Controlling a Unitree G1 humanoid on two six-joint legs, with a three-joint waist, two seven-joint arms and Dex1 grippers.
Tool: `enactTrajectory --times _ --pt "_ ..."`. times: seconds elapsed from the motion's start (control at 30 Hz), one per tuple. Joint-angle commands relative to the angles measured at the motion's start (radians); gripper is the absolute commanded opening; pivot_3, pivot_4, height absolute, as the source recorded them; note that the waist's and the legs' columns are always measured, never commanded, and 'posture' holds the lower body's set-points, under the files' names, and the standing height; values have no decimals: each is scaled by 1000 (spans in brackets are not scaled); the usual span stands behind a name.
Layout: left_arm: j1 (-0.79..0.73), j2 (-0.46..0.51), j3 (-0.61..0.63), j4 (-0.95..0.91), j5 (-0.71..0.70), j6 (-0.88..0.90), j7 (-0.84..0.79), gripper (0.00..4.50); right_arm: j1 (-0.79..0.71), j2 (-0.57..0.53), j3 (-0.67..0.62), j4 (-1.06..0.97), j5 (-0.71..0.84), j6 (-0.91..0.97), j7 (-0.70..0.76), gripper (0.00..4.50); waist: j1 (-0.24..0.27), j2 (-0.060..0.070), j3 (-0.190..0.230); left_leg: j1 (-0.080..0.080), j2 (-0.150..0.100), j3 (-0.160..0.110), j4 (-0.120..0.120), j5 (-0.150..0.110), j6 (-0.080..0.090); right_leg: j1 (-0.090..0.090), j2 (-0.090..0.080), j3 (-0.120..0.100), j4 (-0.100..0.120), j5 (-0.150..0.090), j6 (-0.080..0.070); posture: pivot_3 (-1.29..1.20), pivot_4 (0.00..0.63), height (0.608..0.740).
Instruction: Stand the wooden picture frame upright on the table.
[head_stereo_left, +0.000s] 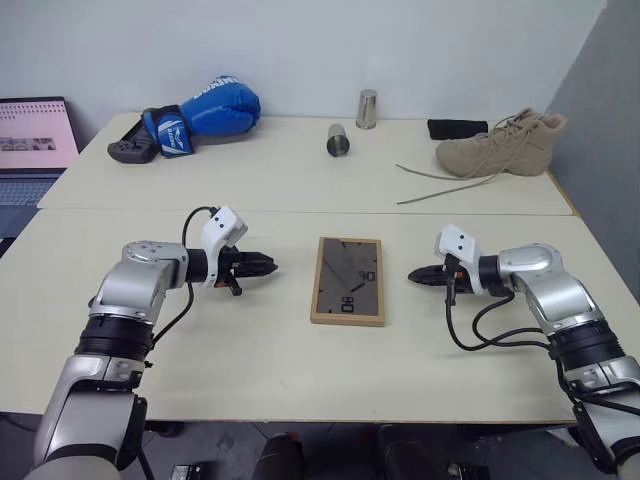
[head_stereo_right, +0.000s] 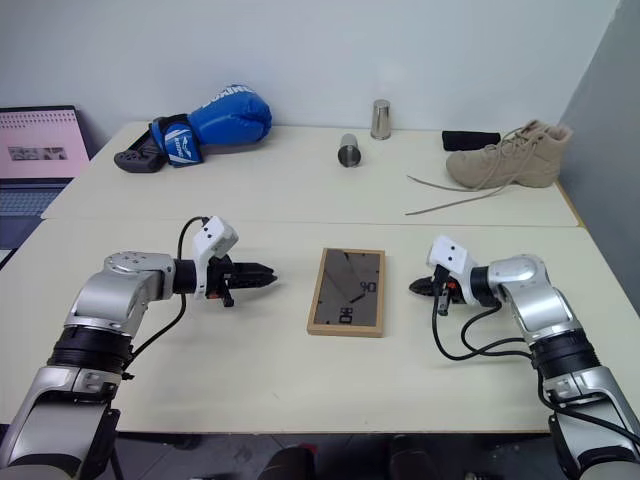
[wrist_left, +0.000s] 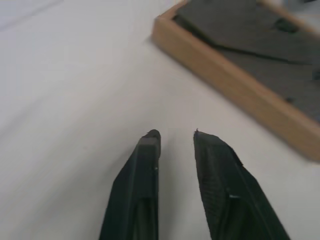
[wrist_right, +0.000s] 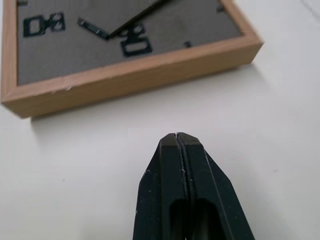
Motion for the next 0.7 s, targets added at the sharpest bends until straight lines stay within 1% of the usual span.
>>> enactTrajectory --times 0.03,0.17,0.23,0.33,0.37,0.4,0.57,0.63,0.7 --pt "-28 27 26 -15 -131 257 -73 2092 -10 30 -5 5 -18 -42 -42 0 -1 0 0 0 0 0 0 0 0 0 0 0 0 0 0 0 150 740" --pt "-36 22 22 -6 -183 371 -83 2953 -7 45 -1 -17 -15 -31 -50 0 -1 0 0 0 0 0 0 0 0 0 0 0 0 0 0 0 150 740" --pt "-42 9 29 16 -198 404 -69 3327 0 43 -1 -23 -17 -34 -49 0 -1 0 0 0 0 0 0 0 0 0 0 0 0 0 0 0 150 740" --pt "-51 -10 38 50 -209 428 -44 4054 16 29 1 -35 -23 -44 -42 0 0 0 0 0 0 0 0 0 0 0 0 0 0 0 0 0 150 740" --pt "-53 -16 41 58 -214 435 -37 4177 20 27 -1 -40 -21 -40 -40 0 0 0 0 0 0 0 0 0 0 0 0 0 0 0 0 0 150 740" --pt "-55 -20 45 64 -220 445 -31 4475 24 25 -4 -48 -20 -36 -39 0 0 0 0 0 0 0 0 0 0 0 0 0 0 0 0 0 150 740" --pt "-39 -29 18 43 -224 453 -30 4493 31 16 -10 -60 -18 -26 -39 0 -1 0 0 0 0 0 0 0 0 0 0 0 0 0 0 0 150 740" --pt "-52 -36 -10 62 -194 456 2 4493 36 18 -5 -69 -19 -22 -43 0 -1 0 0 0 0 0 0 0 0 0 0 0 0 0 0 0 150 740" --pt "-95 -45 -27 122 -193 531 21 4493 41 25 2 -80 -22 -19 -50 0 -1 0 0 1 0 0 0 0 0 0 0 0 1 0 0 0 150 740"
